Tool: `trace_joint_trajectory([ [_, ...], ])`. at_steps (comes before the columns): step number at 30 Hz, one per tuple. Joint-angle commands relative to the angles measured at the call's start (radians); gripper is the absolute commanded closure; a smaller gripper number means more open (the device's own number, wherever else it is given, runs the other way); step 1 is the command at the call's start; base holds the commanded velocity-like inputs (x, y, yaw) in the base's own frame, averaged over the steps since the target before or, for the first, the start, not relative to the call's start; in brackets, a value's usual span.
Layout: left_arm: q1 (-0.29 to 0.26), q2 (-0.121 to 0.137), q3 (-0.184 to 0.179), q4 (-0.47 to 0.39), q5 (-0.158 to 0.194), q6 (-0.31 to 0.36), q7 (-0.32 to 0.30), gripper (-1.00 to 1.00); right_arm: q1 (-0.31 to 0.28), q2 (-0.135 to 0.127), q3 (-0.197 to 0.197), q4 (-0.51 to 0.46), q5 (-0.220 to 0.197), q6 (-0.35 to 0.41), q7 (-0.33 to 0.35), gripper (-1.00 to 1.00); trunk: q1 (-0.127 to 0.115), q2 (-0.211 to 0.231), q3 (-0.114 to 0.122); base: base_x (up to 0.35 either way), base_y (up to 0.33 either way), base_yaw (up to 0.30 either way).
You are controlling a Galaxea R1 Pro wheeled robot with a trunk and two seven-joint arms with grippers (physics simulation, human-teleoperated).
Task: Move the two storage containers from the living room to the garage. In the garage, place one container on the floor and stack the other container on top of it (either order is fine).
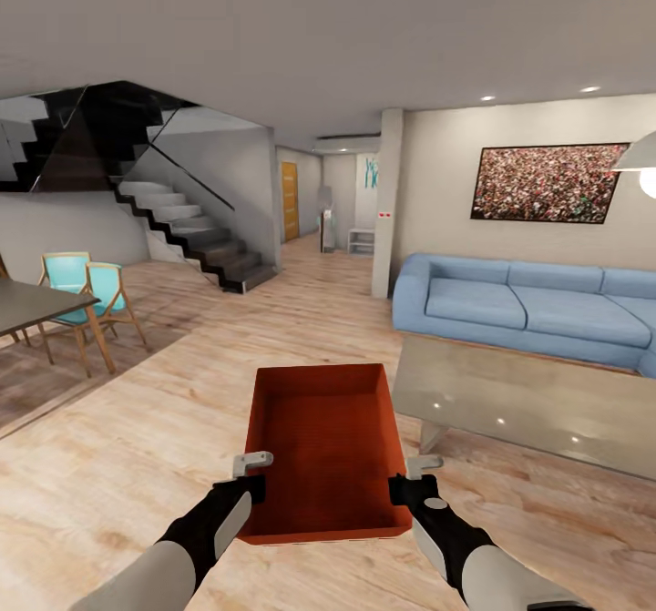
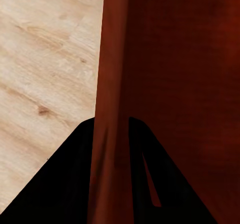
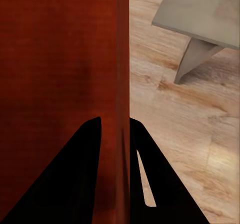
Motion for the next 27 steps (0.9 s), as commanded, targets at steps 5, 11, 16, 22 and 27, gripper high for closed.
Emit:
trace_joint_trajectory([
  [5,-0.001,0.033,0.035,-0.003,-0.025,-0.030,0.035,1.00,0.000,0.000,-0.010,0.003,0.005,-0.002,-0.008,1.00,0.001,-0.001,-0.002,0.322,0.000,0.000],
  [11,-0.001,0.034,0.036,-0.004,-0.025,-0.030,0.034,1.00,0.000,-0.001,-0.010,0.003,0.004,-0.003,-0.009,1.00,0.001,-0.001,0.000,0.322,0.000,0.070],
  [16,-0.001,0.034,0.036,-0.006,-0.025,-0.030,0.035,1.00,0.000,-0.001,-0.010,0.003,0.004,-0.003,-0.008,1.00,0.001,-0.001,0.004,0.322,0.000,0.232],
  [22,-0.001,0.034,0.036,-0.007,-0.025,-0.030,0.036,1.00,0.000,-0.001,-0.010,0.003,0.004,-0.004,-0.008,1.00,0.001,-0.001,0.010,0.125,0.000,0.228],
  [27,-0.001,0.033,0.036,-0.008,-0.025,-0.030,0.036,1.00,0.000,-0.001,-0.010,0.003,0.003,-0.003,-0.008,1.00,0.001,-0.001,0.015,0.010,0.000,0.213],
])
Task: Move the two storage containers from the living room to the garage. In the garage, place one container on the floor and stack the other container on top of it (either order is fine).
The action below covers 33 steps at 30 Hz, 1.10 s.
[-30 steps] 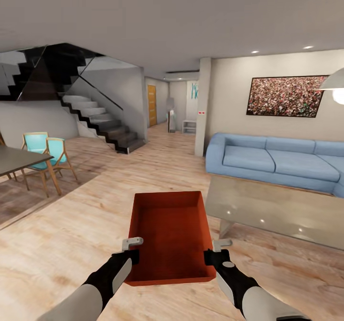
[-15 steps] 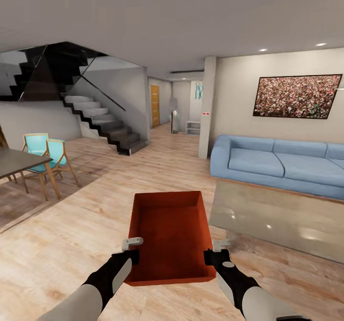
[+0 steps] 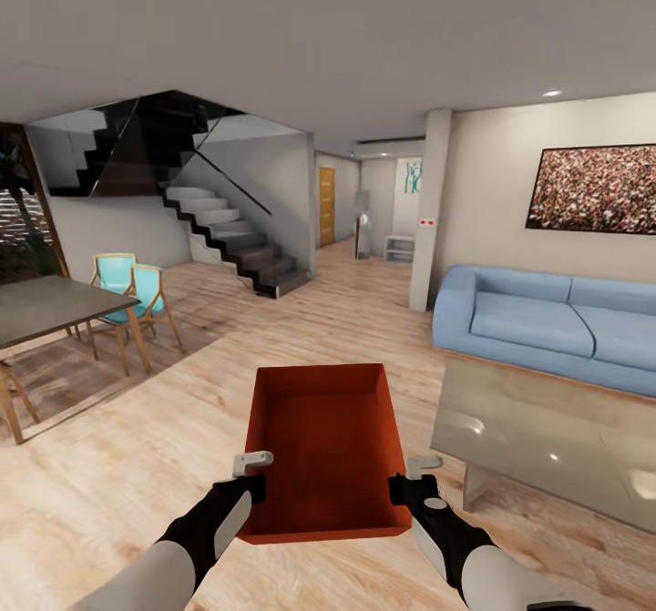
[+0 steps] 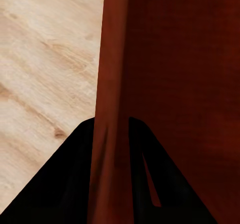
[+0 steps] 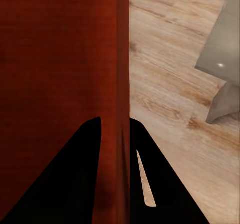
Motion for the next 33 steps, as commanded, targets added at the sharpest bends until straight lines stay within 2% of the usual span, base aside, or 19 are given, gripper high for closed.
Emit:
trace_joint_trajectory([
  [1,-0.002,0.033,0.037,-0.004,-0.025,-0.033,0.035,1.00,0.000,-0.002,-0.009,0.003,0.004,-0.004,-0.007,1.00,0.000,-0.001,0.000,0.002,0.000,0.210],
  [9,-0.002,0.031,0.037,-0.003,-0.025,-0.033,0.035,1.00,0.000,-0.002,-0.009,0.003,0.005,-0.003,-0.007,1.00,0.000,-0.001,0.004,0.058,0.000,0.105],
  [33,-0.002,0.033,0.037,0.003,-0.025,-0.033,0.034,1.00,0.000,-0.002,-0.009,0.003,0.005,-0.004,-0.008,1.00,0.000,-0.001,0.004,0.313,0.000,0.001],
])
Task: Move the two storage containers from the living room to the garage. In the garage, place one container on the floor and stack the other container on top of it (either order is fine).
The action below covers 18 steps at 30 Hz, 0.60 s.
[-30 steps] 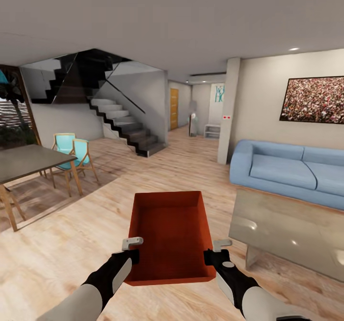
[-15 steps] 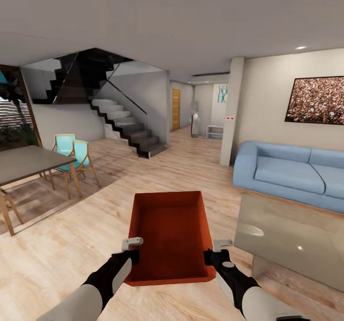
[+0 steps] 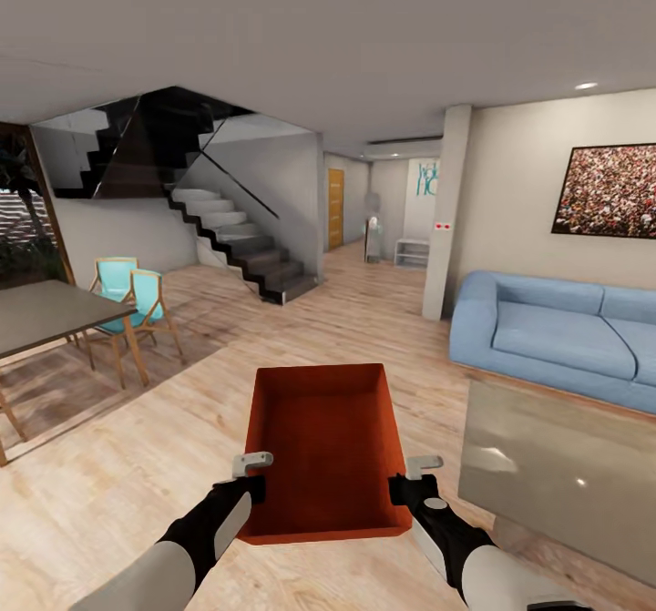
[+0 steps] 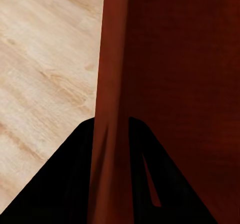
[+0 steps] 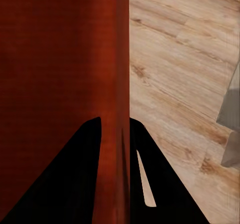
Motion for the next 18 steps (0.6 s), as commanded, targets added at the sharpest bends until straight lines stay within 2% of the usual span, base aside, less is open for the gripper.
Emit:
trace_joint_trajectory([
  [1,-0.002,0.034,0.034,-0.005,-0.025,-0.025,0.037,1.00,0.000,-0.001,-0.012,0.003,0.005,-0.003,-0.008,1.00,0.001,-0.001,-0.002,0.322,0.000,0.000],
  [18,-0.002,0.035,0.034,-0.006,-0.025,-0.027,0.037,1.00,0.000,-0.001,-0.012,0.003,0.005,-0.003,-0.008,1.00,0.001,-0.001,-0.002,0.322,0.000,0.000],
])
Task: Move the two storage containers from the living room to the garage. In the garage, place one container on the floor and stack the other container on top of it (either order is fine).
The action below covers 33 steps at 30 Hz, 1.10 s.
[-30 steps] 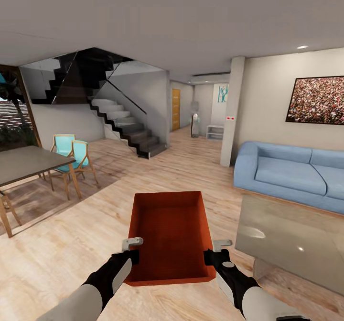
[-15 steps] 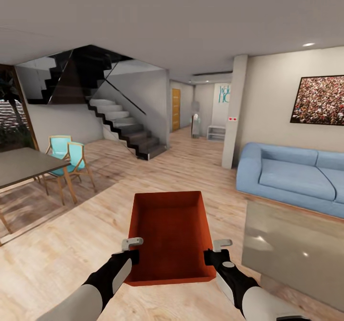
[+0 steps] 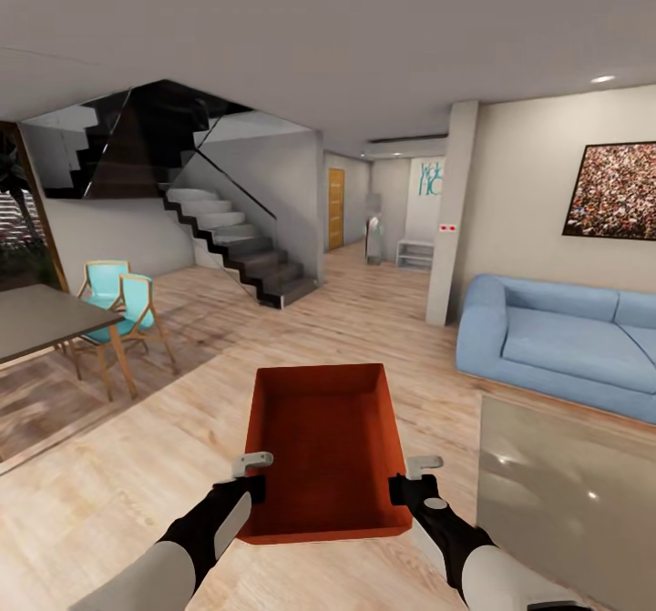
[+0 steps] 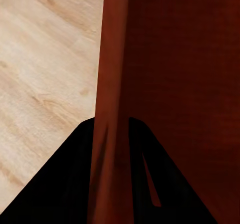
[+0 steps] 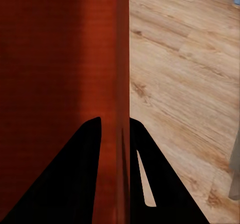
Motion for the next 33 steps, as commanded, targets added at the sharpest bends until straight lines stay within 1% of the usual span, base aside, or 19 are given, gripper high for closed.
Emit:
trace_joint_trajectory([
  [1,-0.002,0.035,0.035,-0.005,-0.025,-0.028,0.036,1.00,0.000,-0.001,-0.012,0.003,0.005,-0.003,-0.008,1.00,0.001,-0.001,-0.002,0.322,0.000,0.000],
  [8,-0.002,0.042,0.035,-0.005,-0.024,-0.028,0.036,1.00,0.000,0.000,-0.012,0.003,0.005,-0.002,-0.008,1.00,0.001,-0.001,-0.002,0.322,0.000,0.000],
  [33,-0.002,0.043,0.035,-0.005,-0.024,-0.028,0.036,1.00,0.000,-0.001,-0.012,0.003,0.005,-0.003,-0.008,1.00,0.001,-0.001,-0.002,0.322,0.000,0.000],
])
